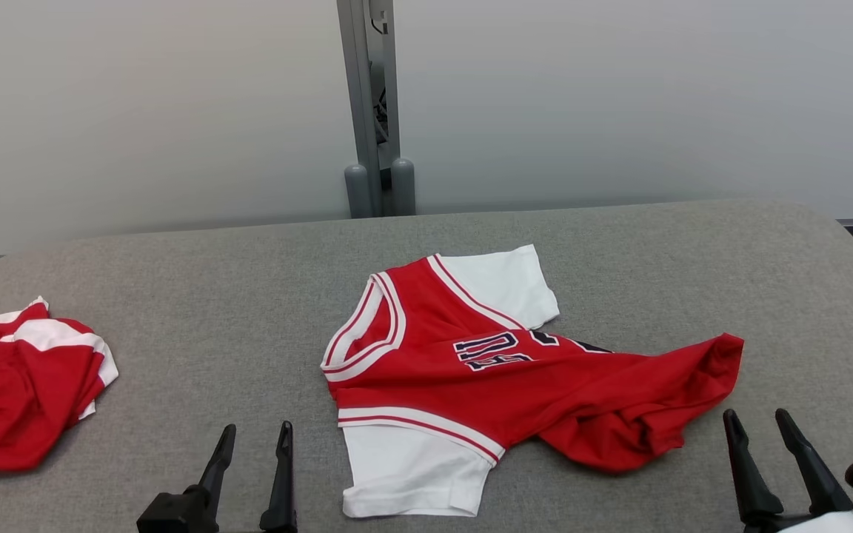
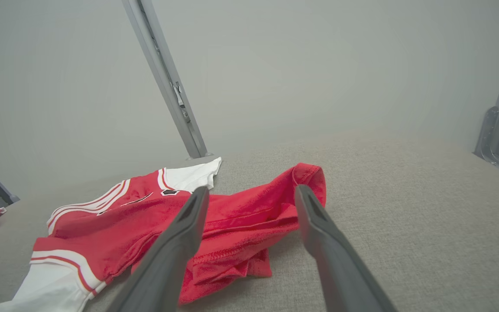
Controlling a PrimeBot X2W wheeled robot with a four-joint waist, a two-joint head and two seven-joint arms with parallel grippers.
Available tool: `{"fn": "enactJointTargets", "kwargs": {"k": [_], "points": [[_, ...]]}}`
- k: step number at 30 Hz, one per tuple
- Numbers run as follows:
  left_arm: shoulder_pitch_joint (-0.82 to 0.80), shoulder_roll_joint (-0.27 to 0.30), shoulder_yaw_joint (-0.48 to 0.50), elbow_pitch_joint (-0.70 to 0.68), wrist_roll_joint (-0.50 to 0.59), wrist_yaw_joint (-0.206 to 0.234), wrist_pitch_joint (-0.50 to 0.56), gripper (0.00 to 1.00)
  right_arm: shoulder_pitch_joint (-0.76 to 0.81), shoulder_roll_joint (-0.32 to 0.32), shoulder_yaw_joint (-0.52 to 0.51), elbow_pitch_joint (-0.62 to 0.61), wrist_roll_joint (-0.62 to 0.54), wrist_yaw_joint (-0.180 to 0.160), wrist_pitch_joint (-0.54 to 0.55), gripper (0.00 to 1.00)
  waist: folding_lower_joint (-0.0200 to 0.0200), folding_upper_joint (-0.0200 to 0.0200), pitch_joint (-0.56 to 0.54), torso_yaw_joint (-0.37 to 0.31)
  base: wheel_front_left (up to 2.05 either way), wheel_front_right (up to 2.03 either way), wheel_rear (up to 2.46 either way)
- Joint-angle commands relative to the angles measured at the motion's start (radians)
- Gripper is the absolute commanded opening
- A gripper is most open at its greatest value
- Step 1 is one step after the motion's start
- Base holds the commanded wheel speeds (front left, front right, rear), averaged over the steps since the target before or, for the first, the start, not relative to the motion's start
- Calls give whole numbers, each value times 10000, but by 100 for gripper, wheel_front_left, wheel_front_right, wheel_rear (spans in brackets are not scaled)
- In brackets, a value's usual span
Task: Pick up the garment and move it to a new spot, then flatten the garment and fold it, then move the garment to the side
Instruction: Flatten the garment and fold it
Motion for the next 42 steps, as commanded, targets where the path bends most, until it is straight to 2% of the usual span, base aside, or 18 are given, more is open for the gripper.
{"fn": "enactJointTargets", "kwargs": {"k": [1, 5, 9, 23, 28, 36, 42], "points": [[60, 40, -22, 20, -59, 61, -9, 100, 229, 95, -122, -184, -396, -1, -51, 100, 0, -1, -106, -64, 0, 0, 0], [172, 41, -152, 160, -131, 95, -9, 100, 744, 510, -490, -751, -1549, -1, -52, 100, 0, -1, -323, -64, 0, 0, 0], [236, 43, -276, 346, -205, 154, -9, 100, 1187, 811, -698, -936, -2179, -1, -54, 100, 0, -1, -537, 4, 0, 0, 0], [424, 40, -500, 928, -357, 67, -8, 100, 1546, 1181, -725, -862, -2275, -1, -53, 100, 0, -1, -797, 127, 0, 0, 0], [161, 41, -859, 1697, -572, -122, -8, 100, 1429, 1174, -626, -740, -2176, -1, -54, 100, 0, -1, -754, 79, 0, 0, 0], [-1039, 41, -2166, 4163, -1479, -615, 251, 100, 1164, 1048, -426, -578, -2086, -1, -55, 100, 0, -1, -504, -139, 0, 0, 0], [-1733, 41, -2797, 5144, -2256, -589, 452, 100, 1071, 1003, -347, -506, -2096, -1, -54, 100, 0, -1, -368, -270, 0, 0, 0]]}}
